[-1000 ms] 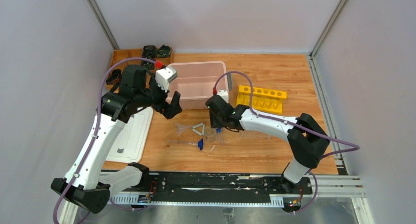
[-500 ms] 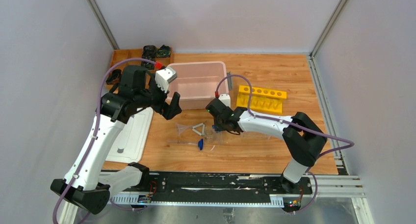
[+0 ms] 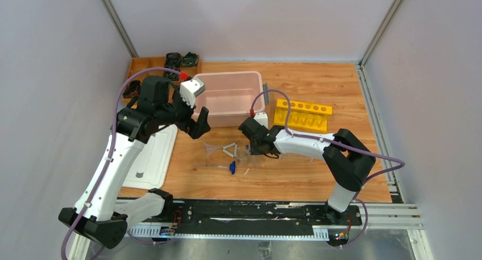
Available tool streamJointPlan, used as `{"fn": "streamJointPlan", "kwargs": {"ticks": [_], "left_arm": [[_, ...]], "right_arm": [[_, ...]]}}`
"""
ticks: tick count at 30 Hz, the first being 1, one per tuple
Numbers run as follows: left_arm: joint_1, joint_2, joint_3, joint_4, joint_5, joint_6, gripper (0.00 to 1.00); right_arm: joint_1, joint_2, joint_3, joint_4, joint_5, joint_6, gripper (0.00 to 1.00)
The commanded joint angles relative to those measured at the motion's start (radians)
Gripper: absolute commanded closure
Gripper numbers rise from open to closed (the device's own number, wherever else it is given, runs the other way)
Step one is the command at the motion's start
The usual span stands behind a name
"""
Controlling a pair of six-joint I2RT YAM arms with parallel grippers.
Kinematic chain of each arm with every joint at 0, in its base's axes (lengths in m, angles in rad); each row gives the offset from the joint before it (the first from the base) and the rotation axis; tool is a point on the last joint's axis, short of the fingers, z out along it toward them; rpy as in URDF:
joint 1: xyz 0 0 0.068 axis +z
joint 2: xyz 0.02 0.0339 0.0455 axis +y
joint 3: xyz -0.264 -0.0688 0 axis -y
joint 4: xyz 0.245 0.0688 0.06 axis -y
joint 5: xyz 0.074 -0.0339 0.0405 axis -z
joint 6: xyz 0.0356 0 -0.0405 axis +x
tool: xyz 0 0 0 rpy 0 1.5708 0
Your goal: Organize the chemistry lab equipment
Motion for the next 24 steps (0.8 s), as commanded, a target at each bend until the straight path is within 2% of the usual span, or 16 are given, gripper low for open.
{"fn": "streamJointPlan", "kwargs": {"ticks": [1,9,13,15,18,24], "left_arm": [[0.001,-0.012,0.017,-0.004,0.008,0.007,0.0],[0.001,-0.004,0.028,-0.027,0.026,0.012,0.0],[0.001,0.001,0.042,-0.041,0.044,0.009,0.0],[0.001,0.002,0.049,-0.042,0.042,0.008,0.0],[0.001,0.002,0.056,-0.041,0.051,0.004,0.0],[0.001,0.004,0.049,-0.041,0.072,-0.001,0.0]], "right_arm": [[-0.006,0.035,-0.002,-0.037,0.003,0.016,0.71],[-0.025,0.069,-0.007,-0.045,-0.002,0.034,0.73],[-0.047,0.064,-0.01,-0.047,-0.026,0.039,0.79],[-0.056,0.029,-0.02,-0.047,-0.032,0.04,0.84],[-0.066,-0.053,-0.037,-0.047,-0.036,0.047,0.99],[-0.066,-0.206,0.026,-0.111,-0.033,0.028,1.0]]}}
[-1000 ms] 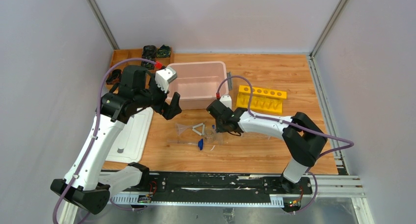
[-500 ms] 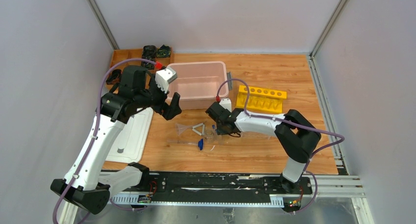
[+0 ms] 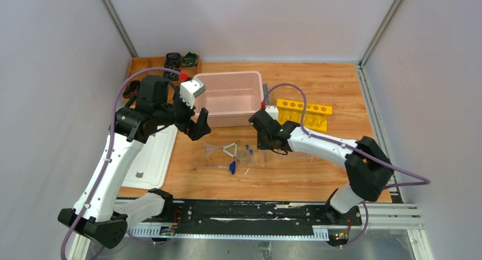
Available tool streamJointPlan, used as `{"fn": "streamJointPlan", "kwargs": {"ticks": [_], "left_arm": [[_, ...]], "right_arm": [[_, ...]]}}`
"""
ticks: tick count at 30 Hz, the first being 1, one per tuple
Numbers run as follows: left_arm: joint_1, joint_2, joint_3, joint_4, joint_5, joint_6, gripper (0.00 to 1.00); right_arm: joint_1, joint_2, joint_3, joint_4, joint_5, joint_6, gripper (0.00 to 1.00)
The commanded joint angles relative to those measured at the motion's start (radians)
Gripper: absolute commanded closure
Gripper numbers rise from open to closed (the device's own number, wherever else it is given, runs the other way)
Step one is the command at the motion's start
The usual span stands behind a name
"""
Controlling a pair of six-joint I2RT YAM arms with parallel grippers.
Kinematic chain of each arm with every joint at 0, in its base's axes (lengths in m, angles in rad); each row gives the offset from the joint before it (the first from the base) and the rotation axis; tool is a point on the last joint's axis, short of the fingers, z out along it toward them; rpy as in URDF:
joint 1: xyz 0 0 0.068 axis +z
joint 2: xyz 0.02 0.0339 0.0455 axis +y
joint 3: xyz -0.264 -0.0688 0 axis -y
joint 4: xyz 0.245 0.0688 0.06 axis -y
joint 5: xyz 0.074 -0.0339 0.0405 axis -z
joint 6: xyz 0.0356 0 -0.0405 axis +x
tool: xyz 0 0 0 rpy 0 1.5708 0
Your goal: Organize the chemistry lab equipment
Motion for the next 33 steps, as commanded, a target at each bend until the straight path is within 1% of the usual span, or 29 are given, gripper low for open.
{"fn": "streamJointPlan", "kwargs": {"ticks": [1,6,9,12,18,20,27,29,33], "left_arm": [[0.001,0.007,0.026,-0.003,0.022,-0.002,0.0],[0.009,0.026,0.025,-0.001,0.051,-0.033,0.0],[0.011,0.025,-0.009,0.012,0.079,-0.065,0.0],[0.011,0.004,-0.055,0.051,0.077,-0.102,0.0],[0.011,-0.087,-0.119,0.164,0.054,-0.19,0.0],[0.011,-0.109,-0.129,0.178,0.071,-0.214,0.0],[0.011,-0.109,-0.132,0.209,0.121,-0.252,0.01],[0.011,-0.105,-0.147,0.229,0.139,-0.268,0.03],[0.011,-0.082,-0.124,0.23,0.159,-0.27,0.08]], "right_arm": [[-0.006,-0.137,0.065,-0.071,0.009,-0.007,1.0],[-0.006,-0.222,0.12,-0.081,-0.009,-0.02,1.0],[-0.003,-0.255,0.158,-0.08,-0.031,-0.017,1.0],[0.009,-0.266,0.202,-0.075,-0.045,-0.021,1.0],[0.057,-0.251,0.29,-0.044,-0.061,-0.027,1.0],[0.074,-0.244,0.308,-0.026,-0.064,-0.028,1.0],[0.126,-0.213,0.329,0.081,-0.106,-0.044,1.0],[0.146,-0.203,0.333,0.111,-0.119,-0.058,1.0],[0.169,-0.199,0.327,0.159,-0.133,-0.075,1.0]]}}
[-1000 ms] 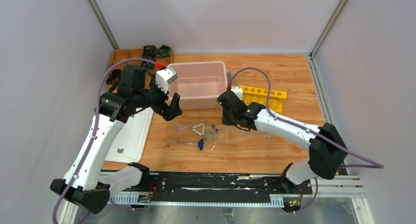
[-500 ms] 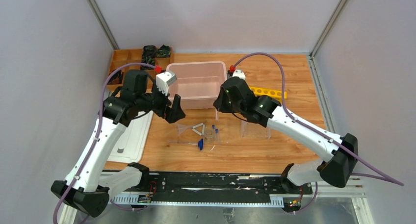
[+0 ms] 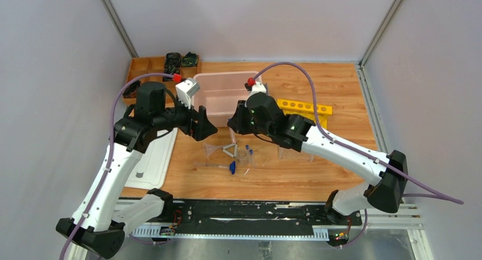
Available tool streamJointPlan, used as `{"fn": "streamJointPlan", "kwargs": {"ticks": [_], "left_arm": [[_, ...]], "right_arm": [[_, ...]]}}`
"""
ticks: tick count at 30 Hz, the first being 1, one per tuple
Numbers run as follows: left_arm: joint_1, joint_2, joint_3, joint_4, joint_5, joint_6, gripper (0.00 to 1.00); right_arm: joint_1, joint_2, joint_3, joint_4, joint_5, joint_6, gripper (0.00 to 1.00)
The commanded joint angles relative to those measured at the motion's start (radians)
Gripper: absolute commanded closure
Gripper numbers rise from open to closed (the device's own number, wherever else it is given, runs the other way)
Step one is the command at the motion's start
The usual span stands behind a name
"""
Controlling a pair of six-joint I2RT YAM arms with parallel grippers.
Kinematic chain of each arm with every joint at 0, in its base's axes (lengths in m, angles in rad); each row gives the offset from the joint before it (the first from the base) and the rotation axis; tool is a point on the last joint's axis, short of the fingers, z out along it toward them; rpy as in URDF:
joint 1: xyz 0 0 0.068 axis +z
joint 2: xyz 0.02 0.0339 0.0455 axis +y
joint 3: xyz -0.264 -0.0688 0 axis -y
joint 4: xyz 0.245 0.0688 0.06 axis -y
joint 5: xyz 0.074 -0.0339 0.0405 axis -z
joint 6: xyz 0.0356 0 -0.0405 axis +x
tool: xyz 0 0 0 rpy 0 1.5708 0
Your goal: Organize the chemistry lab equipment
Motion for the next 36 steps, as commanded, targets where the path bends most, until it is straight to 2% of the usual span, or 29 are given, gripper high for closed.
{"fn": "streamJointPlan", "kwargs": {"ticks": [1,8,17,21,28,34,36], "left_arm": [[0.004,0.019,0.018,0.046,0.054,-0.025,0.09],[0.004,0.02,0.008,0.058,0.104,-0.03,0.16],[0.004,0.001,-0.042,0.147,0.203,-0.117,0.29],[0.003,-0.005,-0.066,0.147,0.246,-0.135,0.32],[0.001,-0.012,-0.129,0.172,0.241,-0.183,0.35],[-0.001,-0.015,-0.145,0.203,0.228,-0.203,0.47],[-0.001,-0.018,-0.154,0.227,0.215,-0.217,0.54]], "right_arm": [[0.033,-0.002,0.023,0.091,-0.029,-0.039,1.0],[0.04,-0.06,-0.057,0.218,-0.061,-0.06,1.0],[0.045,-0.086,-0.097,0.295,-0.086,-0.051,1.0],[0.05,-0.1,-0.112,0.348,-0.062,-0.048,1.0],[0.091,-0.093,-0.125,0.435,0.028,-0.041,1.0],[0.107,-0.074,-0.114,0.472,0.064,-0.033,1.0],[0.113,-0.07,-0.112,0.482,0.068,-0.034,1.0]]}}
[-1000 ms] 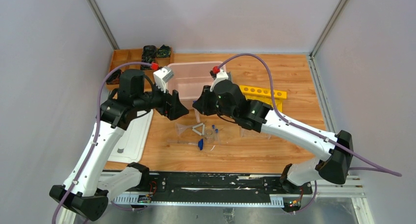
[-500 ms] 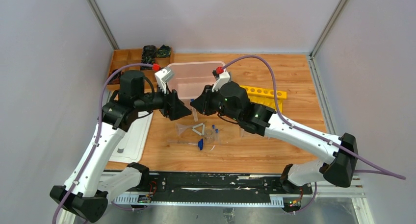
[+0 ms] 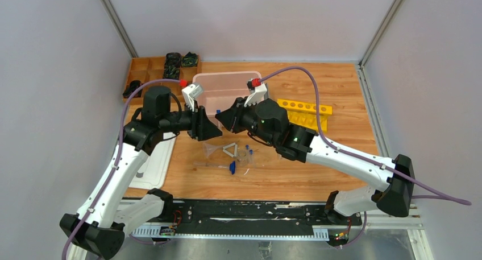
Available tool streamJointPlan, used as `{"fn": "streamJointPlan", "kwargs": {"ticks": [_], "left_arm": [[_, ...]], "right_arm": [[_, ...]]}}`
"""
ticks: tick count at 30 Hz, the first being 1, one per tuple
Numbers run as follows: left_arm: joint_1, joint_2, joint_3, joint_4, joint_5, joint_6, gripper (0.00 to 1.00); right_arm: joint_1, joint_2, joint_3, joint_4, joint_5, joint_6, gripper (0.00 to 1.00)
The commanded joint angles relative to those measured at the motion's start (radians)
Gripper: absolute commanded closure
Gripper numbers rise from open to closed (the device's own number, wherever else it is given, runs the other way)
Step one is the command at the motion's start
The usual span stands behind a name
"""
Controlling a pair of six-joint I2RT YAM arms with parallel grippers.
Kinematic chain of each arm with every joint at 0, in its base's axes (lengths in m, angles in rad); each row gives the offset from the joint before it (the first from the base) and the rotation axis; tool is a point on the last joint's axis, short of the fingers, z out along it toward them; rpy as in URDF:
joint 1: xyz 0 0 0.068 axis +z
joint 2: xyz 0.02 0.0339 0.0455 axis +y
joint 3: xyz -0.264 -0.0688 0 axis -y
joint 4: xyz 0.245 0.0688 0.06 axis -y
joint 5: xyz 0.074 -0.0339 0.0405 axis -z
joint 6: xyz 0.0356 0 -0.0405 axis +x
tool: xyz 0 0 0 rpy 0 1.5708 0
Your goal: Organize the chemistry lab equipment
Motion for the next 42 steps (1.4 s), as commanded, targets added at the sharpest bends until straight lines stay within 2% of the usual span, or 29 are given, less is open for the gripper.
{"fn": "streamJointPlan", "kwargs": {"ticks": [1,4,11,14,15,18,20,21,23,26,42], "left_arm": [[0.0,-0.02,-0.018,0.076,-0.012,-0.036,0.58],[0.0,-0.019,-0.032,0.098,-0.012,-0.051,0.65],[0.0,-0.004,-0.05,0.116,0.018,-0.077,0.67],[0.0,-0.004,-0.051,0.121,0.016,-0.073,0.78],[0.0,-0.007,-0.046,0.114,0.011,-0.062,0.82],[0.0,-0.016,-0.033,0.075,-0.007,0.025,0.94],[0.0,-0.019,-0.019,0.029,-0.025,0.113,0.99],[0.0,-0.018,-0.008,0.0,-0.033,0.164,1.0],[0.0,-0.01,0.014,-0.054,-0.043,0.281,1.0],[0.0,-0.01,0.04,-0.099,-0.051,0.367,1.0],[0.0,-0.033,0.054,-0.175,-0.068,0.456,1.0]], "right_arm": [[0.028,0.002,0.004,0.081,0.051,0.008,1.0],[0.036,0.004,-0.001,0.088,0.062,0.011,1.0],[0.043,0.011,-0.007,0.115,0.085,0.015,1.0],[0.043,0.024,0.012,0.095,0.077,0.016,0.99],[0.043,0.028,0.021,0.078,0.08,0.02,0.92],[0.03,0.027,0.055,-0.026,0.088,0.037,0.59],[-0.006,0.037,0.115,-0.179,0.033,0.047,0.47],[-0.031,0.047,0.15,-0.253,-0.02,0.054,0.45],[-0.082,0.074,0.206,-0.359,-0.166,0.067,0.44],[-0.11,0.11,0.276,-0.458,-0.321,0.038,0.46],[-0.111,0.243,0.437,-0.537,-0.409,-0.007,0.59]]}}
